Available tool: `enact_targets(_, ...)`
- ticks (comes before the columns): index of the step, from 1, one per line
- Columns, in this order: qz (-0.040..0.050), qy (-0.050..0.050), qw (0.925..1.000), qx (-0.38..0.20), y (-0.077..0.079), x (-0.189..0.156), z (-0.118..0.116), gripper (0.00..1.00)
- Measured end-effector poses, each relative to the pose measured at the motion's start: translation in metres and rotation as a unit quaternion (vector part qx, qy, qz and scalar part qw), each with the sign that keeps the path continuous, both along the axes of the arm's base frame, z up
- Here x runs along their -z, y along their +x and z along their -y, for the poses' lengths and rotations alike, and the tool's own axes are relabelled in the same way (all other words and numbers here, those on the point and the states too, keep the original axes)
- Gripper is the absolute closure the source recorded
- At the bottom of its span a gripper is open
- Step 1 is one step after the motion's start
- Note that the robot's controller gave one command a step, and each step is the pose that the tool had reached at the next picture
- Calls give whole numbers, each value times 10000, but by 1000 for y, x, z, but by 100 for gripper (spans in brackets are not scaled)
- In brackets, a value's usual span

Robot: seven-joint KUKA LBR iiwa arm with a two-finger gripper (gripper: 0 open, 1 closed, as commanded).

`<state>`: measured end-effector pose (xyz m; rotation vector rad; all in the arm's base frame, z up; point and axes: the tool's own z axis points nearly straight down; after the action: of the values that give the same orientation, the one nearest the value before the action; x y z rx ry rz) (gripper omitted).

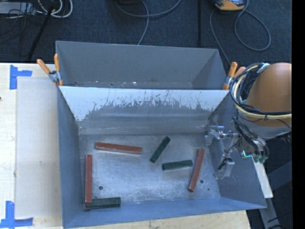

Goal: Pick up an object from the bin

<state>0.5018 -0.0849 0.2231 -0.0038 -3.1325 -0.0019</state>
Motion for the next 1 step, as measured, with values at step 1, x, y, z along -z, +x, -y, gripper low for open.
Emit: enact_targets(1,54,6,9838,-1790,-3,154,2,0)
